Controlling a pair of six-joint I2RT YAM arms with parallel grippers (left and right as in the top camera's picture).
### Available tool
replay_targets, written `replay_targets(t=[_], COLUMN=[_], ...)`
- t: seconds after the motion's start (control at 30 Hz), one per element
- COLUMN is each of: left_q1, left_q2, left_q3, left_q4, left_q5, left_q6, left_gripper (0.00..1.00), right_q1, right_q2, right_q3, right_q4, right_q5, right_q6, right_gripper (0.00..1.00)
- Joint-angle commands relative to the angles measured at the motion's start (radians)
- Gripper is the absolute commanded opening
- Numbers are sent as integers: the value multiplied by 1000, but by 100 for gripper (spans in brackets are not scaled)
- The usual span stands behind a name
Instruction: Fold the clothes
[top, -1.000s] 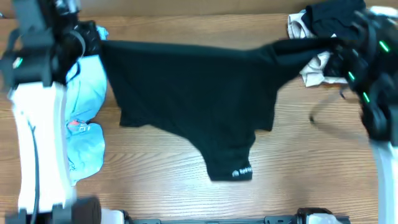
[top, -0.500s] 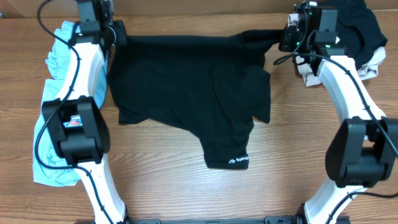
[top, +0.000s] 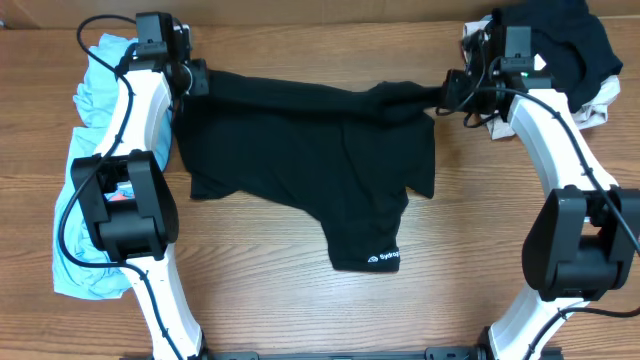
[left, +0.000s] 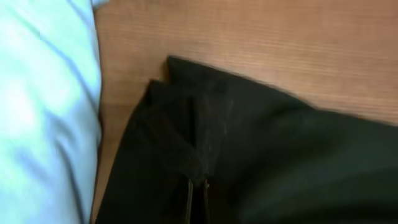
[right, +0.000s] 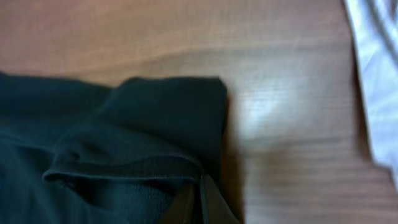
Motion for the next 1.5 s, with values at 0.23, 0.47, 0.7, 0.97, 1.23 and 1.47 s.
replay_targets(t=[0.23,0.47,0.7,0.97,1.23,1.47], left_q1=[4,4,2,2,2,2], left_q2=[-4,24,79,81,81,55], left_q3=[4,-7,-7,-7,-7,27], left_q4=[-70,-105,-113,-124,-124,-214], left_q5=[-95,-97,-96,-122,-122,-121], left_q6=[58,76,76,76,76,63], left_gripper=[4,4,4,4,60,100], right_q1=[5,5,5,18,37,31], right_q2=[-44,-40,-34,-20,-19,-45], right_q3=[-10,-10,-11,-12,-100,-87], right_q4=[-212,-262,-306,-384,-353,-344], right_q5=[48,48,48,48,48,47], right_q6=[7,7,6,-1,0,0], right_gripper=[4,4,4,4,35,45])
